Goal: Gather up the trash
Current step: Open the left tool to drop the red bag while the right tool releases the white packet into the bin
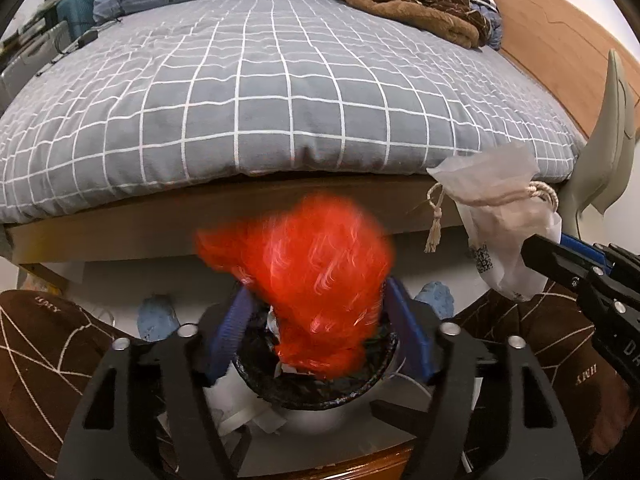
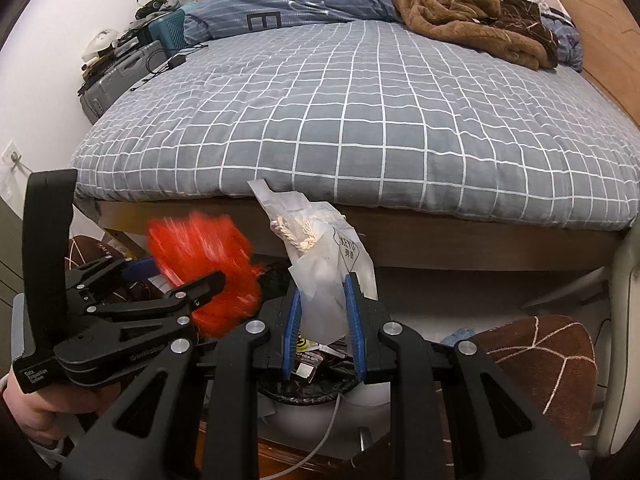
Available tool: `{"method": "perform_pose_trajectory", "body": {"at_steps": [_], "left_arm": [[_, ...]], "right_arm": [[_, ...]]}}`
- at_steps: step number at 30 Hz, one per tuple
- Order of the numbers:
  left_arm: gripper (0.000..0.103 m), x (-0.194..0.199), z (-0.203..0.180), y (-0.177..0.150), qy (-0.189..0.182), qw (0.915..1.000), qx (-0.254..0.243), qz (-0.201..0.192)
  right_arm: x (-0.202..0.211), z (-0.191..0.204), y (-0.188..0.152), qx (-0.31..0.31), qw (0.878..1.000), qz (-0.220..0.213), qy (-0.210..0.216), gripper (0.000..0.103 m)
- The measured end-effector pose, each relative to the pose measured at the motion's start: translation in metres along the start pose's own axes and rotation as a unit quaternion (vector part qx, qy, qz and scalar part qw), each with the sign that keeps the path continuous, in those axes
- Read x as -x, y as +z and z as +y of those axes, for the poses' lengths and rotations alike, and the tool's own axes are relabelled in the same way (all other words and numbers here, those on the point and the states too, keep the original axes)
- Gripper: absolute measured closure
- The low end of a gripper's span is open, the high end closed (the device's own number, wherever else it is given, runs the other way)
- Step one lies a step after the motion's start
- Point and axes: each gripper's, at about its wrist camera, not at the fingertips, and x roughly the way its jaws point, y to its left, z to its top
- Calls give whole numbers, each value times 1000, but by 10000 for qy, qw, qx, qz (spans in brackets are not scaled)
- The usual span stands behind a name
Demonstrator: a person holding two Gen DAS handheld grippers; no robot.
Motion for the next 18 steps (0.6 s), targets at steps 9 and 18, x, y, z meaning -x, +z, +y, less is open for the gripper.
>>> {"method": "perform_pose_trajectory", "body": {"at_steps": [9,18], "left_arm": [[6,13,15,0,319,9992,72,-214],[6,26,31,-1,526,9982,85,-285]], "right_arm": [[-13,7,1,12,9999,80,111,82],[-31,23,2,97,9996,210,146,82]]}}
